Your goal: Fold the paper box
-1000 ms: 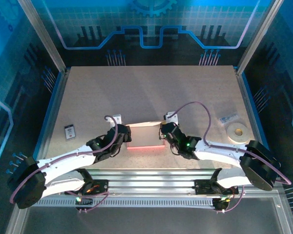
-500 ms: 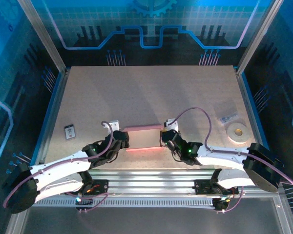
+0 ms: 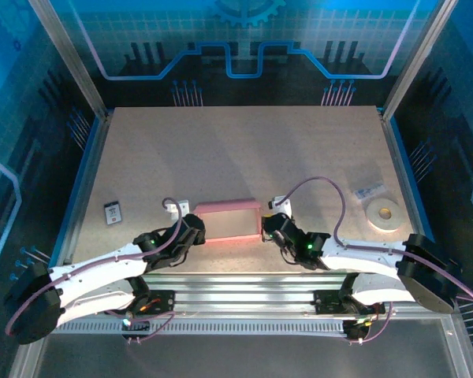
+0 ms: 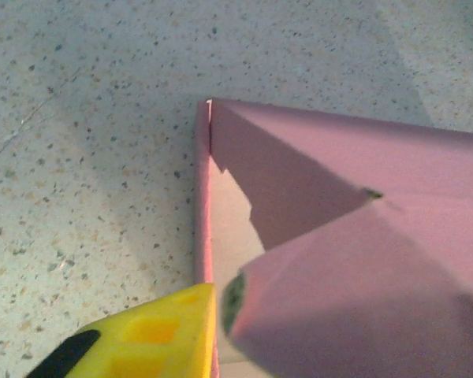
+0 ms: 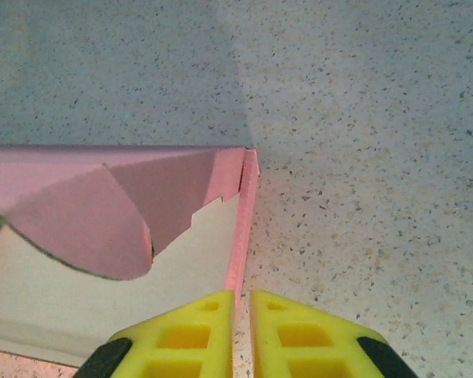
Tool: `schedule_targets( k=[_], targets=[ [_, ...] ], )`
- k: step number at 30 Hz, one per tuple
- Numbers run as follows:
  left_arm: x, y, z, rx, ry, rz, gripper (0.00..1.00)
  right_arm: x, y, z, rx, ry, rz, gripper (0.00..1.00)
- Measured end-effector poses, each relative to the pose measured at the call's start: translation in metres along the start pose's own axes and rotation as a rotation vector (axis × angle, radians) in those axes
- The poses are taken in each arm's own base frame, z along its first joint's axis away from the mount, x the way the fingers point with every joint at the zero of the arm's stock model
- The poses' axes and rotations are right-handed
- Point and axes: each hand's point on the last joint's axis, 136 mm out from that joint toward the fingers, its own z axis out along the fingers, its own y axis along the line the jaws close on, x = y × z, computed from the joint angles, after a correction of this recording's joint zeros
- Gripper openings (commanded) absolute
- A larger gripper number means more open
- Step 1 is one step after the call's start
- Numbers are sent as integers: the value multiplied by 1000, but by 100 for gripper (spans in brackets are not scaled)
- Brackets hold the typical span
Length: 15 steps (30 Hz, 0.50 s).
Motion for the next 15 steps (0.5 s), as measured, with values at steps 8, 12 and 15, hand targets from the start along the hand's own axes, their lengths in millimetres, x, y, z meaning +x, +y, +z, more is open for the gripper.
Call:
schedule_targets(
  k=[8,12,15],
  targets=[
    [3,-1,-7,10,37,13,50,-2,1,-13,-44,16,15,28],
    [0,-9,-19,62,56,7,56,-16,-3,-27,-86,1,47,36],
    [1,-15,-30,117,81,23,68,-28,-11,-36,-109,-9,73,40]
  ],
)
